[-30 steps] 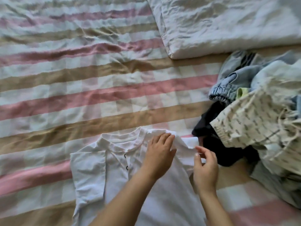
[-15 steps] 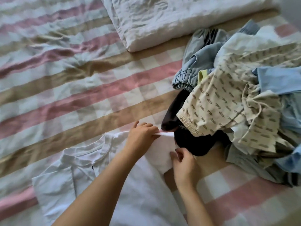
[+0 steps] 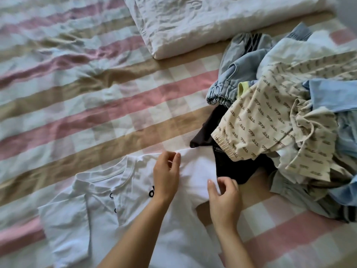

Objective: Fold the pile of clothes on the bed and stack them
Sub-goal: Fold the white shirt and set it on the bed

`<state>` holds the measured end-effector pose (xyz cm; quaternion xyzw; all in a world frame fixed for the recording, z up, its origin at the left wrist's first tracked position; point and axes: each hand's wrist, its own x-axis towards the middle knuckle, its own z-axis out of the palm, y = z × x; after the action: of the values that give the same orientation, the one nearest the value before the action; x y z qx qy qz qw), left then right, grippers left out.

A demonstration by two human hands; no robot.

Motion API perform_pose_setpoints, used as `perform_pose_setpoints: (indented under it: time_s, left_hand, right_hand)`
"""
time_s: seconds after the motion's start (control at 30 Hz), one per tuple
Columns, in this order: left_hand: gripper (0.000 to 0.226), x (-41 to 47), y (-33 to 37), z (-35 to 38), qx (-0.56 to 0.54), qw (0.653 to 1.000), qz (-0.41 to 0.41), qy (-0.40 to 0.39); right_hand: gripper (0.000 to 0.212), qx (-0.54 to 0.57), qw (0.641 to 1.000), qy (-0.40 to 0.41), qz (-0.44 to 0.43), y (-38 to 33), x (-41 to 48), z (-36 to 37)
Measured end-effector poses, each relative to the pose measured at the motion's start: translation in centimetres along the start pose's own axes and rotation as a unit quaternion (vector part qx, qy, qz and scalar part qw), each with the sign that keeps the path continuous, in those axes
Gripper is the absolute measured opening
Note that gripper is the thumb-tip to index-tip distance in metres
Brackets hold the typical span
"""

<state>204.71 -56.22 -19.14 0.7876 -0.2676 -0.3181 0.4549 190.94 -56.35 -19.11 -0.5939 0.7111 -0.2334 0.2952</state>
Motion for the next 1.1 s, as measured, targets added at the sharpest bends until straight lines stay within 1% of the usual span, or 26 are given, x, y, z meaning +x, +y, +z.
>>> perform_pose_setpoints:
  time_s: [0.03,0.07,0.13,0.2,0.27,0.3,0.33,0.37,0.4,0.43,0.47,0.53,0.57,0.6,0.63,0.67,0.7,0.73,0.77,0.83,0.87,0.93,1.0,1.03,1.07,1.1]
  left_hand:
    - [0.017,-0.4,-0.2,-0.9,-0.079,0.994,-0.069,-0.002]
    - [0.020,-0.6,-0.5,-2.0,-0.165,0.978,-0.128,-0.004]
    - [0.030,-0.8,-1.0,-4.4,-0.312,0.929,-0.199,-0.028]
    - [0.050,-0.7,-2.1,-6.9,-0.385,0.893,-0.222,-0.069]
    - [0.071,-1.0,-3.3,-9.0,-0.411,0.880,-0.221,-0.094]
    - [0.080,-1.2,-3.6,-9.7,-0.408,0.882,-0.216,-0.099]
    - [0.085,-1.5,-4.0,-10.2,-0.384,0.894,-0.210,-0.094]
    - [0.084,-1.8,-4.3,-10.6,-0.336,0.917,-0.202,-0.079]
    - [0.074,-2.0,-4.7,-10.8,-0.276,0.942,-0.184,-0.059]
    - [0.058,-2.1,-5.1,-10.8,-0.206,0.966,-0.152,-0.034]
    - [0.045,-2.0,-5.5,-10.7,-0.139,0.983,-0.116,-0.006]
    - [0.035,-1.9,-6.0,-10.4,-0.044,0.997,-0.053,0.047]
    - [0.034,-1.8,-6.2,-10.3,0.007,0.997,-0.002,0.071]
    - [0.032,-1.8,-6.3,-10.1,0.081,0.990,0.070,0.089]
    - [0.031,-1.8,-6.4,-9.7,0.178,0.968,0.146,0.098]
    - [0.030,-1.9,-6.7,-9.4,0.268,0.935,0.210,0.098]
    - [0.030,-1.9,-7.0,-9.0,0.333,0.907,0.245,0.082]
    - [0.033,-1.9,-7.3,-8.7,0.384,0.888,0.246,0.052]
    - [0.037,-1.8,-7.6,-8.6,0.421,0.879,0.225,0.015]
    - [0.043,-1.8,-7.8,-8.6,0.436,0.880,0.187,-0.039]
    - [0.042,-1.7,-7.8,-8.8,0.427,0.881,0.198,-0.040]
    - [0.034,-1.5,-7.5,-10.1,0.407,0.881,0.239,-0.003]
    - [0.036,-0.8,-7.5,-13.1,0.376,0.896,0.233,0.040]
    - [0.037,-0.5,-7.8,-15.3,0.358,0.908,0.211,0.061]
    - [0.037,-0.2,-8.3,-17.8,0.345,0.918,0.178,0.079]
    - [0.035,0.1,-9.0,-20.4,0.336,0.929,0.131,0.083]
  right_hand:
    - [0.011,0.049,0.998,0.005,-0.039,-0.9,-0.7,-0.1]
    - [0.012,0.084,0.992,0.001,-0.091,-1.9,-1.6,0.0]
    - [0.014,0.097,0.973,-0.040,-0.207,-3.7,-3.4,0.6]
    - [0.011,0.063,0.944,-0.113,-0.305,-4.7,-5.1,1.7]
    - [0.012,-0.005,0.911,-0.176,-0.373,-4.8,-6.4,3.0]
    - [0.015,-0.048,0.895,-0.200,-0.395,-4.5,-6.8,3.5]
    - [0.018,-0.089,0.882,-0.220,-0.408,-4.2,-7.1,4.0]
    - [0.021,-0.122,0.872,-0.234,-0.411,-3.9,-7.4,4.2]
    - [0.025,-0.144,0.868,-0.245,-0.406,-3.7,-7.7,4.3]
    - [0.031,-0.154,0.870,-0.250,-0.396,-3.5,-7.9,4.4]
    - [0.036,-0.157,0.874,-0.250,-0.386,-3.2,-8.1,4.4]
    - [0.043,-0.179,0.877,-0.233,-0.379,-2.6,-8.1,4.7]
    - [0.046,-0.202,0.876,-0.225,-0.377,-2.3,-8.1,4.8]
    - [0.048,-0.230,0.872,-0.221,-0.371,-2.2,-7.9,4.9]
    - [0.049,-0.255,0.868,-0.221,-0.364,-2.0,-7.8,5.0]
    - [0.050,-0.277,0.864,-0.222,-0.358,-1.9,-7.8,5.1]
    - [0.051,-0.293,0.859,-0.225,-0.355,-1.8,-7.8,5.2]
    - [0.053,-0.306,0.854,-0.229,-0.353,-1.7,-7.7,5.3]
    - [0.054,-0.315,0.849,-0.233,-0.354,-1.6,-7.7,5.4]
    - [0.053,-0.317,0.844,-0.230,-0.366,-1.6,-7.7,5.6]
    - [0.051,-0.301,0.849,-0.223,-0.373,-1.6,-7.5,5.6]
    - [0.044,-0.227,0.874,-0.188,-0.387,-2.4,-6.7,5.8]
    - [0.036,-0.152,0.894,-0.157,-0.392,-4.0,-5.0,6.0]
    - [0.033,-0.136,0.898,-0.159,-0.387,-5.1,-3.8,6.2]
    - [0.034,-0.145,0.898,-0.178,-0.375,-6.4,-2.5,6.6]
    - [0.041,-0.180,0.890,-0.216,-0.359,-7.7,-1.2,7.2]
